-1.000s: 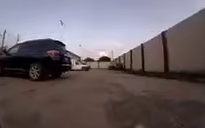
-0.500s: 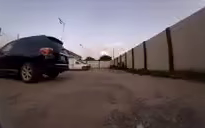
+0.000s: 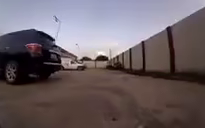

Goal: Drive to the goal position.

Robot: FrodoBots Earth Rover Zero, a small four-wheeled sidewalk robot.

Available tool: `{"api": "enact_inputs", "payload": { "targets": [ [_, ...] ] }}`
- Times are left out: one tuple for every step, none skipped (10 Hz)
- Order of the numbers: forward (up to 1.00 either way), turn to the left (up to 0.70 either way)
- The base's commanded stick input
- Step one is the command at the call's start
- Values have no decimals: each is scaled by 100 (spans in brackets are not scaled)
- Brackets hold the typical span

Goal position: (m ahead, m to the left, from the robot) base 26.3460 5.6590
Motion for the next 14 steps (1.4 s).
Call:
{"api": "enact_inputs", "payload": {
  "targets": [
    [100,0],
    [100,0],
    [100,0],
    [100,0],
    [100,0],
    [100,0],
    [100,0],
    [100,0],
    [100,0],
    [100,0],
    [100,0],
    [100,0],
    [100,0],
    [100,0]
  ]
}}
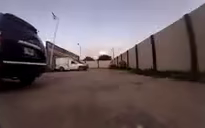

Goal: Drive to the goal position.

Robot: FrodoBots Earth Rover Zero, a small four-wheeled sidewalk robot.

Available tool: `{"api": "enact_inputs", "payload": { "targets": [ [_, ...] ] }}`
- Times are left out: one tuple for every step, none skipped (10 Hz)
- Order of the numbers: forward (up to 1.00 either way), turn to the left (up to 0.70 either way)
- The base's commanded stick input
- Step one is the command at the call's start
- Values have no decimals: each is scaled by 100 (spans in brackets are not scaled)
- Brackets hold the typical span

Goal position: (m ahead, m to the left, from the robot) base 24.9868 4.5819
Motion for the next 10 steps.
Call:
{"api": "enact_inputs", "payload": {
  "targets": [
    [100,0],
    [100,0],
    [100,0],
    [100,0],
    [100,0],
    [100,0],
    [100,0],
    [100,0],
    [100,0],
    [100,0]
  ]
}}
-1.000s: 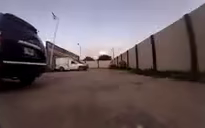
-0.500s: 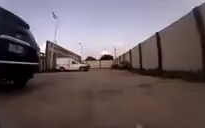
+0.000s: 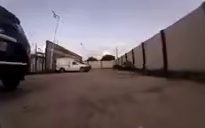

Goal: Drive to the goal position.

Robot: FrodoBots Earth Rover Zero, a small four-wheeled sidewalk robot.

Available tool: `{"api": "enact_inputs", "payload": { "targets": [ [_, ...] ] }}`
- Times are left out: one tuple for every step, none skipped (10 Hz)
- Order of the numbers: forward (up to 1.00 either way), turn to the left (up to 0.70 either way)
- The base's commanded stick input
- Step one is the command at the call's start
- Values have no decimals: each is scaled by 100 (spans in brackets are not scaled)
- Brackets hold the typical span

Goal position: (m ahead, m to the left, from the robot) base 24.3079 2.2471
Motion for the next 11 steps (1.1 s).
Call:
{"api": "enact_inputs", "payload": {
  "targets": [
    [100,0],
    [100,0],
    [100,0],
    [100,0],
    [100,0],
    [100,0],
    [100,0],
    [100,0],
    [100,0],
    [100,0],
    [100,0]
  ]
}}
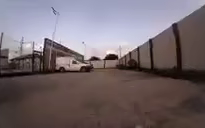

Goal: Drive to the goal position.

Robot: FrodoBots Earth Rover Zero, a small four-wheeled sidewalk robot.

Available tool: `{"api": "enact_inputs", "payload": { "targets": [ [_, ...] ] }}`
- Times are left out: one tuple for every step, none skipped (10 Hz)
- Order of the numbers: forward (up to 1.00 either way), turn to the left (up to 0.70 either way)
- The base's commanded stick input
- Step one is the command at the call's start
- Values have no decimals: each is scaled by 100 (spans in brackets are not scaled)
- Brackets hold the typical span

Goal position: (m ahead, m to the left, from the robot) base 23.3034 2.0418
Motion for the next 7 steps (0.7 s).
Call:
{"api": "enact_inputs", "payload": {
  "targets": [
    [100,0],
    [100,0],
    [100,0],
    [100,0],
    [100,0],
    [100,0],
    [100,0]
  ]
}}
